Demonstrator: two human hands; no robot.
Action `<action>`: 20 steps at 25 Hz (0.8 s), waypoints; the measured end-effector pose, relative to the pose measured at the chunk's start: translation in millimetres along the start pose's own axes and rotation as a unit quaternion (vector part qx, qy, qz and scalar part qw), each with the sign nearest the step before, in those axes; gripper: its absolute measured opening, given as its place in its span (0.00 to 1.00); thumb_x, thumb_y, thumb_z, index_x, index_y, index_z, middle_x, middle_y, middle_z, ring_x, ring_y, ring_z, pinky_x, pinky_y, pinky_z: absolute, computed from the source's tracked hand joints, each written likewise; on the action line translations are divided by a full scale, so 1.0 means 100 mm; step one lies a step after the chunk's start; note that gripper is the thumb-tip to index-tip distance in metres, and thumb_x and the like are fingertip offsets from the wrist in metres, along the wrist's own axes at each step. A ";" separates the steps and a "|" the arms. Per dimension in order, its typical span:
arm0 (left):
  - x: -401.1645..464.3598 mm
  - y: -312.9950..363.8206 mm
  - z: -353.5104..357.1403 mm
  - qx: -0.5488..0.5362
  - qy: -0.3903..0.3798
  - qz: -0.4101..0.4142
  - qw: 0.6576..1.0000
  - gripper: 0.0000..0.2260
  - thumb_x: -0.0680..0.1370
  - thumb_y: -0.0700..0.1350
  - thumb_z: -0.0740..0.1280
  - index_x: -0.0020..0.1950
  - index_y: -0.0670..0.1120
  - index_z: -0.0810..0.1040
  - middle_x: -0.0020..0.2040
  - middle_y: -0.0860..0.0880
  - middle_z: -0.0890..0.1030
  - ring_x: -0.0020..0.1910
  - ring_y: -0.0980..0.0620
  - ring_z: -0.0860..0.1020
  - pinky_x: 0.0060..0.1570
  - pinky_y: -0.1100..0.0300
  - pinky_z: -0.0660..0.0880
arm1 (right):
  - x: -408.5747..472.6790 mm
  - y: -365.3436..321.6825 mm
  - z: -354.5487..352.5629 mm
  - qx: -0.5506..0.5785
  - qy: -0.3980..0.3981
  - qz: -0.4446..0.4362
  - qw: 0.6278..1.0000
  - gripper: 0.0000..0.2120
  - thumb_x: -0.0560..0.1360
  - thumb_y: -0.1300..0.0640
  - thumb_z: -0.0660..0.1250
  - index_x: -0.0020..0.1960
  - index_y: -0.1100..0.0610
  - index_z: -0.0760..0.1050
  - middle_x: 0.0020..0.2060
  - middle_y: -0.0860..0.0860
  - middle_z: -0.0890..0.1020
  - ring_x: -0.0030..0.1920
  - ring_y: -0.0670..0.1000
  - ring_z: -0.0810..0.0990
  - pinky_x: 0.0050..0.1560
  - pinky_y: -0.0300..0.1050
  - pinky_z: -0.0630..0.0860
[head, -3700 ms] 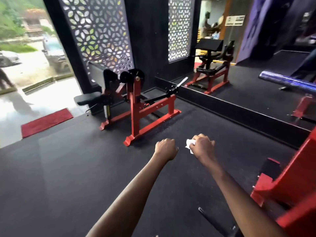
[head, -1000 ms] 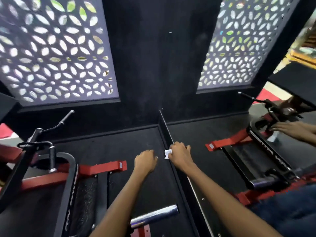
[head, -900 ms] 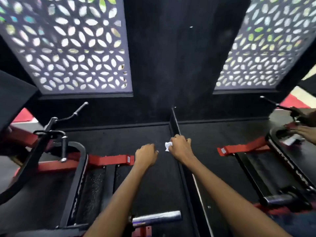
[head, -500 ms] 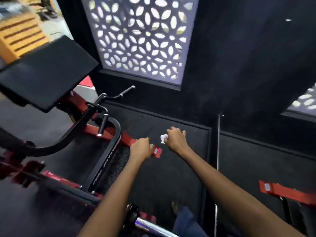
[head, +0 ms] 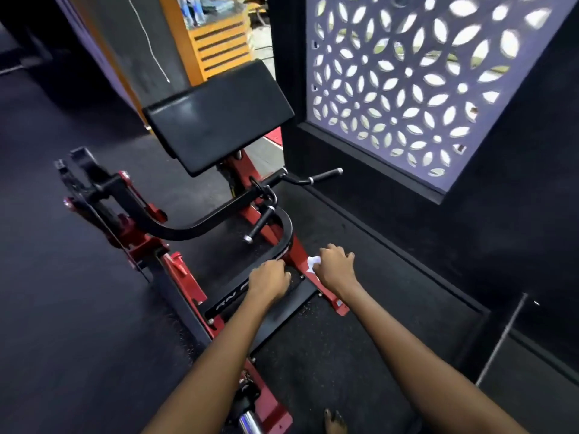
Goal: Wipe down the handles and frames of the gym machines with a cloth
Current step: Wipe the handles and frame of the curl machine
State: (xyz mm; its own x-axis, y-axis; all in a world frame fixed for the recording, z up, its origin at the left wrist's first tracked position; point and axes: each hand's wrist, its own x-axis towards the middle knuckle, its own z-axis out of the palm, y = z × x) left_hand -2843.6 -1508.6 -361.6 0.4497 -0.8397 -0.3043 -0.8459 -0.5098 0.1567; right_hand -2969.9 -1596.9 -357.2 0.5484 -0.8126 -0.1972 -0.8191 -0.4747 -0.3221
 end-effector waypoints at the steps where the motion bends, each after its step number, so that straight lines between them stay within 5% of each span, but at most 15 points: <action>1: 0.02 -0.03 -0.03 0.002 0.000 -0.007 1.000 0.14 0.81 0.49 0.58 0.61 0.43 0.75 0.62 0.44 0.77 0.61 0.43 0.76 0.55 0.52 0.72 | 0.06 -0.05 -0.01 0.001 0.000 -0.009 1.000 0.10 0.76 0.57 0.60 0.53 0.61 0.74 0.56 0.56 0.75 0.60 0.59 0.71 0.64 0.58 0.62; 16: 0.32 -0.46 0.07 -0.097 0.030 -0.097 0.990 0.13 0.81 0.47 0.60 0.63 0.44 0.73 0.62 0.45 0.77 0.61 0.44 0.75 0.56 0.51 0.72 | 0.67 -0.49 0.10 0.010 -0.057 -0.106 0.993 0.10 0.73 0.58 0.60 0.51 0.61 0.75 0.52 0.56 0.76 0.56 0.58 0.72 0.62 0.57 0.64; 18: 0.63 -0.42 0.08 -0.226 0.016 -0.081 0.971 0.19 0.79 0.41 0.63 0.71 0.45 0.69 0.67 0.45 0.74 0.65 0.45 0.73 0.61 0.54 0.70 | 1.06 -0.46 0.17 0.045 -0.099 -0.103 0.989 0.10 0.72 0.56 0.62 0.48 0.60 0.76 0.50 0.56 0.78 0.54 0.58 0.75 0.60 0.55 0.68; 20: 0.91 -0.33 0.08 -0.395 0.008 -0.068 0.916 0.26 0.76 0.31 0.66 0.73 0.43 0.66 0.65 0.44 0.75 0.62 0.53 0.76 0.59 0.64 0.70 | 1.42 -0.40 0.17 0.110 -0.157 -0.105 0.976 0.09 0.72 0.55 0.64 0.48 0.59 0.77 0.48 0.57 0.81 0.48 0.56 0.78 0.50 0.47 0.73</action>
State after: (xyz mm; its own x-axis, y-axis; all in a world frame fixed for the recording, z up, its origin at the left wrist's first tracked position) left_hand -2776.6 -1567.0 -401.6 0.5453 -0.7575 -0.3590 -0.3127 -0.5812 0.7513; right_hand -2855.8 -1687.6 -388.2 0.7530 -0.5453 -0.3683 -0.6463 -0.5076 -0.5698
